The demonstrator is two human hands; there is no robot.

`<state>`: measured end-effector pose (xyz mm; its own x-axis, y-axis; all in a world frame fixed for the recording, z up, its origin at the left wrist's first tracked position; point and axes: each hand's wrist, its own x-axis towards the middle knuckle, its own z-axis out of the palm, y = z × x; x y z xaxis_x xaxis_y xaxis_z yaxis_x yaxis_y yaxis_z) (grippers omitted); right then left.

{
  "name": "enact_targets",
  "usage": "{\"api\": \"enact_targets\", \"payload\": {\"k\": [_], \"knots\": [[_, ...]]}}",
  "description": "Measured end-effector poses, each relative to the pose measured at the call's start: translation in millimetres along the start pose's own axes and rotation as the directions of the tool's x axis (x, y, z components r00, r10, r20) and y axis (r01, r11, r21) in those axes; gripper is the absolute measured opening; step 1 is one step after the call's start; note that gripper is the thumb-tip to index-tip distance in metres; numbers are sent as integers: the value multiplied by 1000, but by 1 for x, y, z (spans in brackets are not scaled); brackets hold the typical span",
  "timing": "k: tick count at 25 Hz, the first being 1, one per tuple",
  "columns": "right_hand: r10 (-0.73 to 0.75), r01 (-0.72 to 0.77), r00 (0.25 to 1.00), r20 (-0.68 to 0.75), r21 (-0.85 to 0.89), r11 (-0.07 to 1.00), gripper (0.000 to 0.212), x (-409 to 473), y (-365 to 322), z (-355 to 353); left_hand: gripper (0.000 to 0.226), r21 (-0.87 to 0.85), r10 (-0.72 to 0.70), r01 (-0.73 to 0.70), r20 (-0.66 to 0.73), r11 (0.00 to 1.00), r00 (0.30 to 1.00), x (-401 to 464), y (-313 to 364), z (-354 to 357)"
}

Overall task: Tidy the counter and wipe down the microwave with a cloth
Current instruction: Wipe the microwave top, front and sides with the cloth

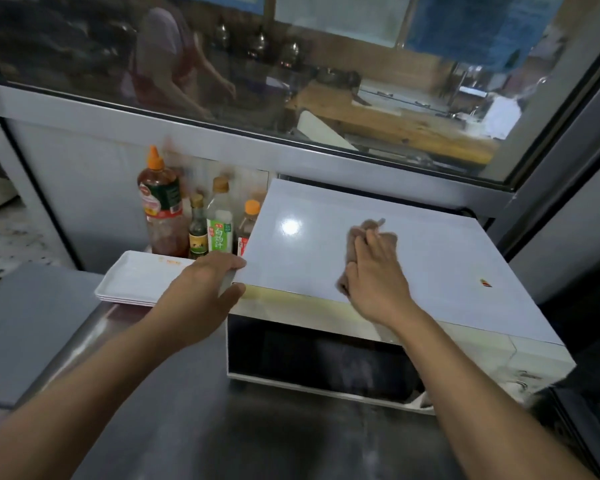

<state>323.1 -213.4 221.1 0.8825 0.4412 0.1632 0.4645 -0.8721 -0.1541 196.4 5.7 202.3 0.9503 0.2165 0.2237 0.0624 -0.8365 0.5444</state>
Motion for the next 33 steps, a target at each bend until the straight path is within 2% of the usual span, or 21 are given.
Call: {"api": "enact_targets", "payload": {"k": [4, 8, 11, 15, 19, 24, 27, 32, 33], "knots": [[-244, 242, 969, 21, 75, 967, 55, 0, -75, 22, 38, -32, 26, -26, -17, 999, 1000, -3, -2, 0], [-390, 388, 921, -17, 148, 910, 53, -29, -68, 22, 37, -132, 7, -6, 4, 991, 1000, -5, -11, -4], [-349, 339, 936, 40, 158, 927, 52, 3, -63, 22, 35, -182, 14, -11, 17, 983, 1000, -4, -15, -5], [-253, 236, 965, 75, 179, 955, 51, 90, -81, 38, 34, -240, 33, -24, 34, 970, 999, -2, -19, -7], [-286, 275, 955, 78, 133, 952, 39, 136, -92, 46, 37, -267, 16, -8, 28, 964, 999, -8, -23, -9], [-503, 482, 863, 41, 230, 845, 15, 71, -108, 32, 35, -190, -47, 33, -72, 981, 996, -22, -36, -25], [-576, 562, 816, 41, 176, 808, 19, 24, -122, 26, 36, -157, -15, 4, -73, 988, 997, -26, -42, -34], [-588, 587, 809, -12, -43, 808, 26, -26, -122, 29, 38, -128, 72, -78, -53, 989, 996, -31, -42, -44], [-582, 578, 813, -28, -84, 812, 34, -32, -118, 29, 37, -135, 77, -83, -48, 987, 996, -31, -42, -44]]}}
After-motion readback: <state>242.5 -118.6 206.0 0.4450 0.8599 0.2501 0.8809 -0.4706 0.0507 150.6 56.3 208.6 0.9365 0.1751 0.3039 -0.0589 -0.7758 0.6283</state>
